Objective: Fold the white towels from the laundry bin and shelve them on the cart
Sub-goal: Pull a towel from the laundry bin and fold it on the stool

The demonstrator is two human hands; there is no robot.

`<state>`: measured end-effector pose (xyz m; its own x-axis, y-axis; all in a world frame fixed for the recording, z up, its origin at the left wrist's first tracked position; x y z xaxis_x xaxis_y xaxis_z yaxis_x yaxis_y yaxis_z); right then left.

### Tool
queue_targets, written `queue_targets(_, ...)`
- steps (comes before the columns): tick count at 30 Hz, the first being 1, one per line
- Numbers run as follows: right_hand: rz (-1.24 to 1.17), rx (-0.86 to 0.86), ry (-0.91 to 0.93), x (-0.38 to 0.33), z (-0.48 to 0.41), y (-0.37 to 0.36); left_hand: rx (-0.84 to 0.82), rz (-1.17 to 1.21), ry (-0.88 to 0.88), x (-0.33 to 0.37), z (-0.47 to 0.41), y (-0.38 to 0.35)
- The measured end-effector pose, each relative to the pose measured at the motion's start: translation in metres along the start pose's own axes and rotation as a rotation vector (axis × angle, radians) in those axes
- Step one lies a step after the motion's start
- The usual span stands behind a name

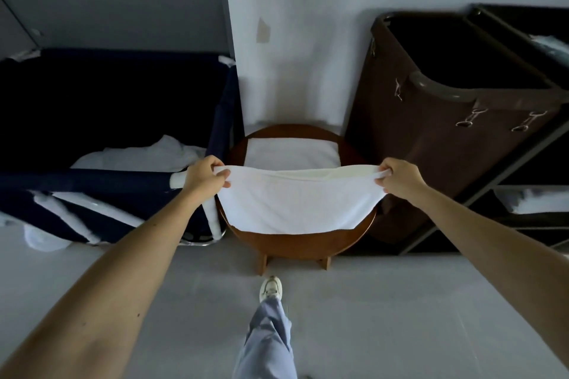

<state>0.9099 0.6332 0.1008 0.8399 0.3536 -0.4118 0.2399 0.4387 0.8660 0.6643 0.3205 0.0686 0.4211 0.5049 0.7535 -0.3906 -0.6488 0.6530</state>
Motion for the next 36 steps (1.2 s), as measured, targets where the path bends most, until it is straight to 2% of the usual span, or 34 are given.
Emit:
queue_targets(9, -0.055, 0.089, -0.008, -0.032, -0.05, 0.005, 0.093, -0.067, -0.052, -0.001, -0.065, 0.002)
queue_targets(15, -0.061, 0.067, -0.083, -0.047, -0.12, -0.01, 0.017, -0.183, 0.005, -0.024, -0.154, -0.029)
queue_targets(24, -0.142, 0.036, -0.194, -0.064, -0.236, -0.042, -0.05, -0.137, 0.039, -0.044, -0.274, -0.091)
queue_targets(36, -0.086, -0.023, -0.353, -0.061, -0.37, -0.137, -0.058, -0.015, 0.203, -0.146, -0.356, -0.182)
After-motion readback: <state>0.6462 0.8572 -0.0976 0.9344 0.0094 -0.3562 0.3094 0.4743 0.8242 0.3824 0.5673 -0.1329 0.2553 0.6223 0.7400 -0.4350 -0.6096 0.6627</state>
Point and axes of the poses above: each hand's wrist, its own z-axis away from the middle knuckle, its own y-axis out of the back of the hand, x = y × z, the point moved 9 cm from there along -z, towards the middle knuckle, and after that the axes turned 15 degrees about -y, right-handed, at the moved point
